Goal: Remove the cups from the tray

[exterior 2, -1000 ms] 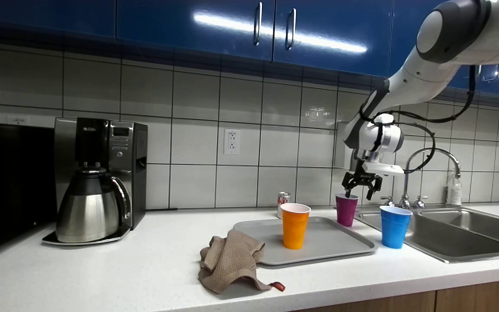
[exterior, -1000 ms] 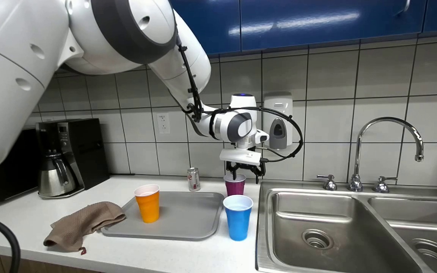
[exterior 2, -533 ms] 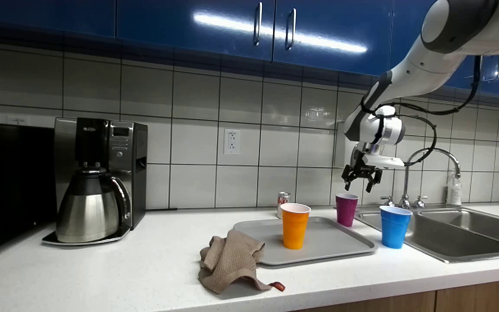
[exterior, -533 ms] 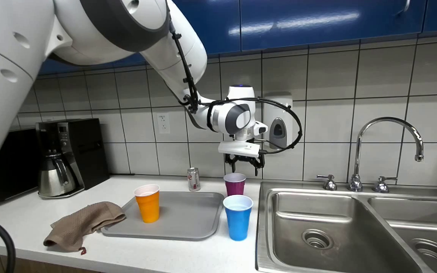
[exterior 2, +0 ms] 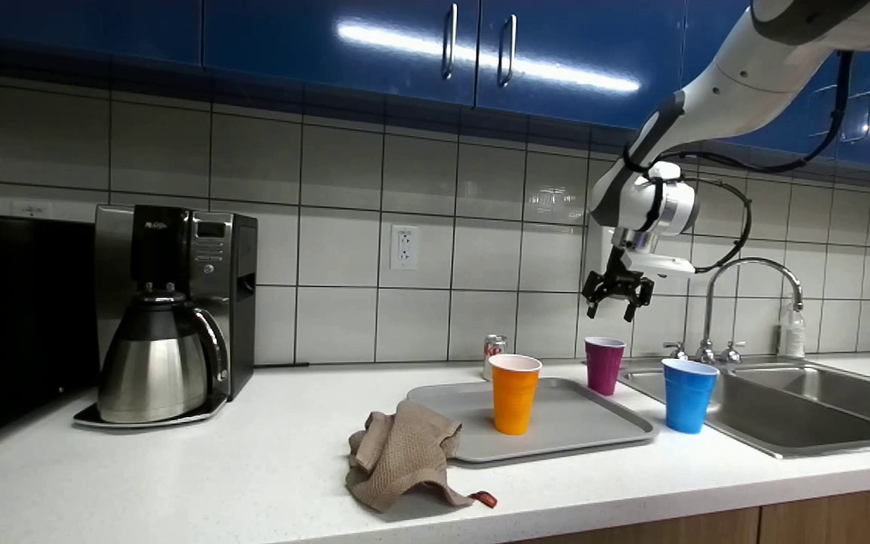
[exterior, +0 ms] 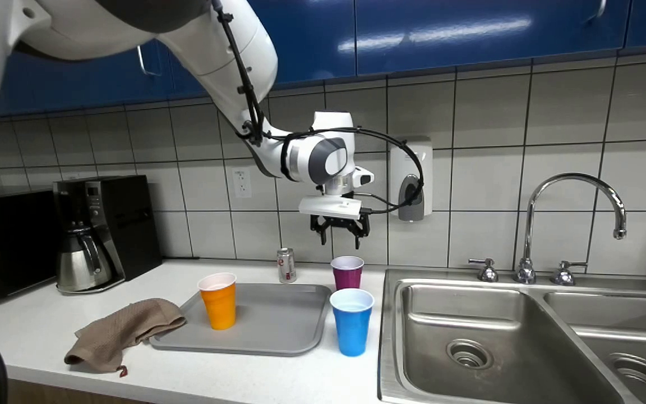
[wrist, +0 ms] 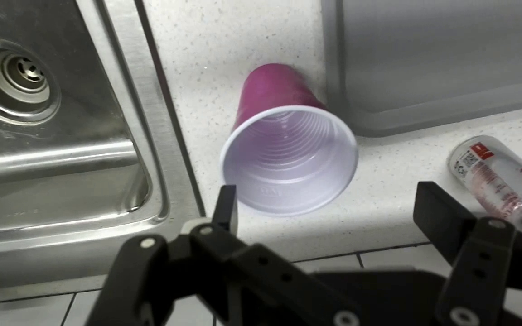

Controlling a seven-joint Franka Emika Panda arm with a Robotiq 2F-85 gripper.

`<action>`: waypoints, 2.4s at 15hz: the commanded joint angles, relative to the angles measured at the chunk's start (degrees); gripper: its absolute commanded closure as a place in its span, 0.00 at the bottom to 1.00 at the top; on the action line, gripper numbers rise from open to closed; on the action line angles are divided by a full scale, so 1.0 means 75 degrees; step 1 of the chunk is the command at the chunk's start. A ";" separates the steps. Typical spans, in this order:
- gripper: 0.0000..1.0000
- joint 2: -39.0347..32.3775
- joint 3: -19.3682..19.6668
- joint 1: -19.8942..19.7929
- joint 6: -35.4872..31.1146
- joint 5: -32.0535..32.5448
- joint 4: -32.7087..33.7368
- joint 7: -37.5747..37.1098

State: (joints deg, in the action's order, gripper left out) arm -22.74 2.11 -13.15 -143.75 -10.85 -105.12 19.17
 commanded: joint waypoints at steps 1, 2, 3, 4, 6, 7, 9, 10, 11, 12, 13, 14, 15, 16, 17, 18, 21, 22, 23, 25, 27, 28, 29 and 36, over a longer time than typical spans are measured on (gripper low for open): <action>0.00 0.0775 -0.0066 0.0245 -0.0055 0.0150 -0.0869 -0.0221; 0.00 0.0887 -0.0074 0.0331 -0.0066 0.0159 -0.1006 -0.0239; 0.00 0.0987 -0.0088 0.0405 -0.0061 0.0149 -0.1128 -0.0244; 0.00 0.1094 -0.0107 0.0486 -0.0052 0.0138 -0.1264 -0.0257; 0.00 0.1265 -0.0141 0.0637 -0.0043 0.0128 -0.1485 -0.0278; 0.00 0.1351 -0.0165 0.0706 -0.0038 0.0119 -0.1587 -0.0277; 0.00 0.1503 -0.0227 0.0822 -0.0034 0.0079 -0.1781 -0.0248; 0.00 0.1575 -0.0259 0.0882 -0.0022 0.0055 -0.1877 -0.0226; 0.00 0.1635 -0.0298 0.0926 -0.0020 0.0033 -0.1961 -0.0198; 0.00 0.1696 -0.0338 0.0973 -0.0012 0.0017 -0.2052 -0.0161; 0.00 0.1744 -0.0365 0.1026 -0.0015 0.0015 -0.2140 -0.0133; 0.00 0.1797 -0.0401 0.1075 -0.0015 0.0009 -0.2233 -0.0101; 0.00 0.1840 -0.0435 0.1117 -0.0017 0.0003 -0.2314 -0.0069; 0.00 0.1875 -0.0468 0.1160 -0.0021 0.0003 -0.2390 -0.0032; 0.00 0.1912 -0.0508 0.1192 -0.0012 -0.0024 -0.2458 0.0016; 0.00 0.1947 -0.0552 0.1224 0.0005 -0.0064 -0.2522 0.0080; 0.00 0.2033 -0.0684 0.1312 0.0037 -0.0179 -0.2681 0.0247; 0.00 0.2055 -0.0738 0.1338 0.0047 -0.0222 -0.2727 0.0327; 0.00 0.2065 -0.0787 0.1369 0.0041 -0.0262 -0.2769 0.0402; 0.00 0.2095 -0.0885 0.1426 0.0035 -0.0329 -0.2864 0.0544; 0.00 0.2131 -0.0970 0.1468 0.0087 -0.0412 -0.2968 0.0730; 0.00 0.2157 -0.1012 0.1495 0.0099 -0.0456 -0.3046 0.0824; 0.00 0.2170 -0.1045 0.1515 0.0114 -0.0485 -0.3104 0.0902; 0.00 0.2122 -0.1174 0.1596 0.0160 -0.0514 -0.3460 0.1231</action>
State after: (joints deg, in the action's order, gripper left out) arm -8.90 -6.31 -1.10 -143.61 -13.36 -128.79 25.80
